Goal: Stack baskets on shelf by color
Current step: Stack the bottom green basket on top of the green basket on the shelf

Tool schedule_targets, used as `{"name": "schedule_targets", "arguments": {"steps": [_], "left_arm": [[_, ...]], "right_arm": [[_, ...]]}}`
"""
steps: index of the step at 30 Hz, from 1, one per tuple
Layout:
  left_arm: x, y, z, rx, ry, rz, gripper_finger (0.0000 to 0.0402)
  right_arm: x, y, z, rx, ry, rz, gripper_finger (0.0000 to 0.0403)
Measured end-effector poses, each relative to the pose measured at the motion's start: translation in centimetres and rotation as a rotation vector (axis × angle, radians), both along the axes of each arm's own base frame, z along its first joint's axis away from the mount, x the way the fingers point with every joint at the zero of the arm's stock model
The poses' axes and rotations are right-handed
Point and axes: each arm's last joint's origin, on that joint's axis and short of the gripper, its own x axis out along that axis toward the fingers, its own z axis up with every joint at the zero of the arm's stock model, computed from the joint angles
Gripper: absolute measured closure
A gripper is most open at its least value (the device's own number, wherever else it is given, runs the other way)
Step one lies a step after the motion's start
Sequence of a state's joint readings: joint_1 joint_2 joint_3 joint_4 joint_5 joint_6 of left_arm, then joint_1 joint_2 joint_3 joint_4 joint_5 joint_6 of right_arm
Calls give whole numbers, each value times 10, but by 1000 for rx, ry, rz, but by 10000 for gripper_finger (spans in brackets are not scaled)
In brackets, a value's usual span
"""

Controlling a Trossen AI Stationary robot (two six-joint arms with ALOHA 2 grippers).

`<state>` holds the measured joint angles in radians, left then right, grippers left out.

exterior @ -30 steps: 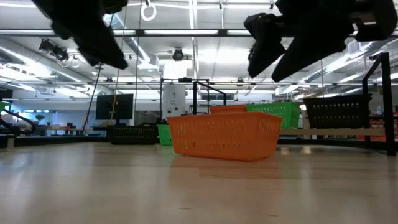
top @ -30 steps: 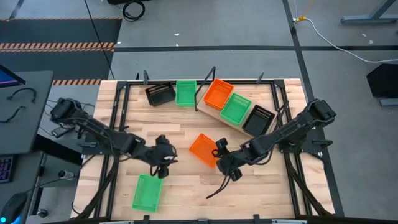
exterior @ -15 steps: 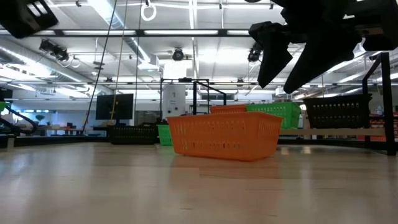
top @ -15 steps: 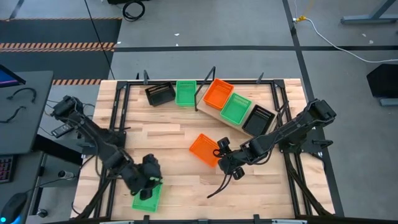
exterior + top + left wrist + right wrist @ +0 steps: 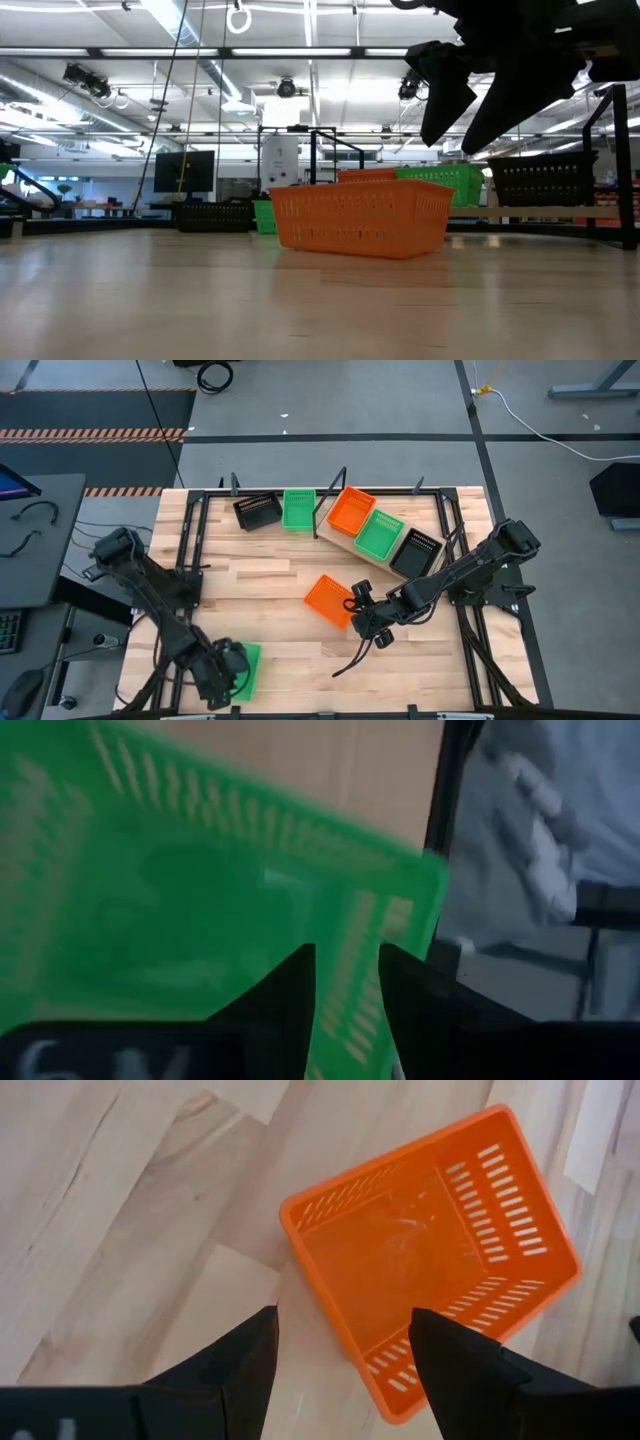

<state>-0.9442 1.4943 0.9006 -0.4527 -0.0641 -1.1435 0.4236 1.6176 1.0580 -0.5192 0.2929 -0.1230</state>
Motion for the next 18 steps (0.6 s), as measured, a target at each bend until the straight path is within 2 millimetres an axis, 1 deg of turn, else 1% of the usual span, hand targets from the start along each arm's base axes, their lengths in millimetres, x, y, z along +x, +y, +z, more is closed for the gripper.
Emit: {"name": "schedule_targets", "arguments": {"steps": [5,11,14,18], "left_arm": [[-8,-13,-2,-70,34,29,256],[-5,-25,7,-211,-32,40,215],[-7,-22,4,-177,-6,50,199],[-10,-17,-8,-74,62,53,194]], "right_arm": [[0,0,0,0,0,0,173],[-1,-1,-1,2,13,-14,173],[-2,-1,-1,11,19,-34,173],[-3,-1,-1,14,27,-45,173]]}}
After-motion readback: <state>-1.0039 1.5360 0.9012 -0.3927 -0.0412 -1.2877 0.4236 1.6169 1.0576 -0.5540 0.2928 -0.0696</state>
